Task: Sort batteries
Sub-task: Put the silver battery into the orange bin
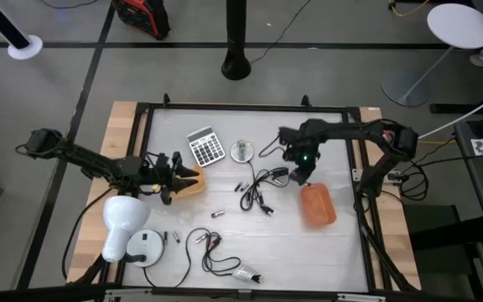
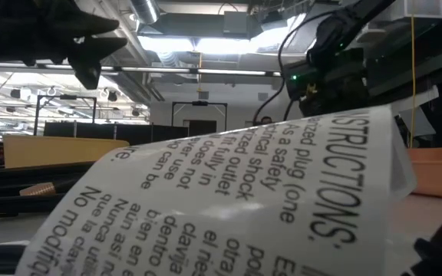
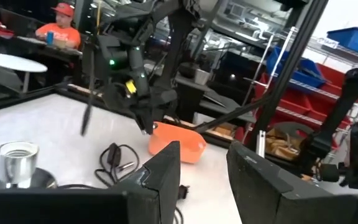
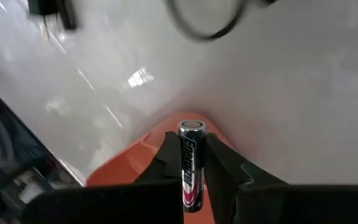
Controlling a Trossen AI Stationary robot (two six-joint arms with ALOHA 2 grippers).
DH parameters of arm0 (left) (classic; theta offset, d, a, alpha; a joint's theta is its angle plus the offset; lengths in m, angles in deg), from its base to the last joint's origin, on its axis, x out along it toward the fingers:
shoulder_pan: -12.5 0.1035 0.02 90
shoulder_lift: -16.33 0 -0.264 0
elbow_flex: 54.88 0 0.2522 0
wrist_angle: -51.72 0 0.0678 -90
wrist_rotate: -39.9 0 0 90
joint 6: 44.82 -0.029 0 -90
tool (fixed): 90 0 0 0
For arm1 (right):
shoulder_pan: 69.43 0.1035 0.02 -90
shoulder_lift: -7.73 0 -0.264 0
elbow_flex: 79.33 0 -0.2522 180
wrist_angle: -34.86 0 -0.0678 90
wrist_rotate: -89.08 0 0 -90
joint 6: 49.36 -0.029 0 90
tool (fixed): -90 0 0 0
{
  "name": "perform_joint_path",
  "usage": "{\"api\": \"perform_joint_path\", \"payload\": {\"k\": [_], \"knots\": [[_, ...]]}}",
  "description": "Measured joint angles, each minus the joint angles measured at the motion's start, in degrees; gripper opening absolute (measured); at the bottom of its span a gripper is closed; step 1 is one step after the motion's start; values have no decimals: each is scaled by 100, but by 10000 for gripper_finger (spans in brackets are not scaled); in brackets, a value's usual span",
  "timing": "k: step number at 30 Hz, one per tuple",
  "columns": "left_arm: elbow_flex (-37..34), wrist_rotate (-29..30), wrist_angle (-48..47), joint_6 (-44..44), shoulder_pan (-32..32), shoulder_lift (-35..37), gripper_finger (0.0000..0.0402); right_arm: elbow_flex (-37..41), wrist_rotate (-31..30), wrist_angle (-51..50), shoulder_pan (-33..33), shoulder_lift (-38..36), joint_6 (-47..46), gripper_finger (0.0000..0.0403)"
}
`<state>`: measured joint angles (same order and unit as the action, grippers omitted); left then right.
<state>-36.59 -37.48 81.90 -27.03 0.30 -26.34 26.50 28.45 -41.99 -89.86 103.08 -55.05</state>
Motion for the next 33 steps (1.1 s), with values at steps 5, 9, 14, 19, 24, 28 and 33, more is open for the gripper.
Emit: {"api": "perform_joint_path", "payload": {"k": [5,9,14,19,24,28,33], "knots": [[267,0,3,-232,-56,-308,123,-6,-325,1,626,-4,-90,28],[475,0,13,-322,-56,-620,123,-188,-844,-139,1014,-4,-289,28],[769,2,7,-275,-56,-1155,123,-730,-1196,-621,1461,-4,-408,28],[1162,2,1,-142,-56,-1867,123,-1032,-1296,-808,2115,-4,-769,28],[1722,1,-6,-235,-56,-2663,123,-969,-1980,-1107,2972,-7,-1194,28],[2211,0,3,-492,-56,-3289,123,-861,-2607,-1375,3602,-4,-1710,28],[2761,-1,1,-888,-55,-3989,123,-681,-2857,-1285,4167,-4,-2126,28]]}}
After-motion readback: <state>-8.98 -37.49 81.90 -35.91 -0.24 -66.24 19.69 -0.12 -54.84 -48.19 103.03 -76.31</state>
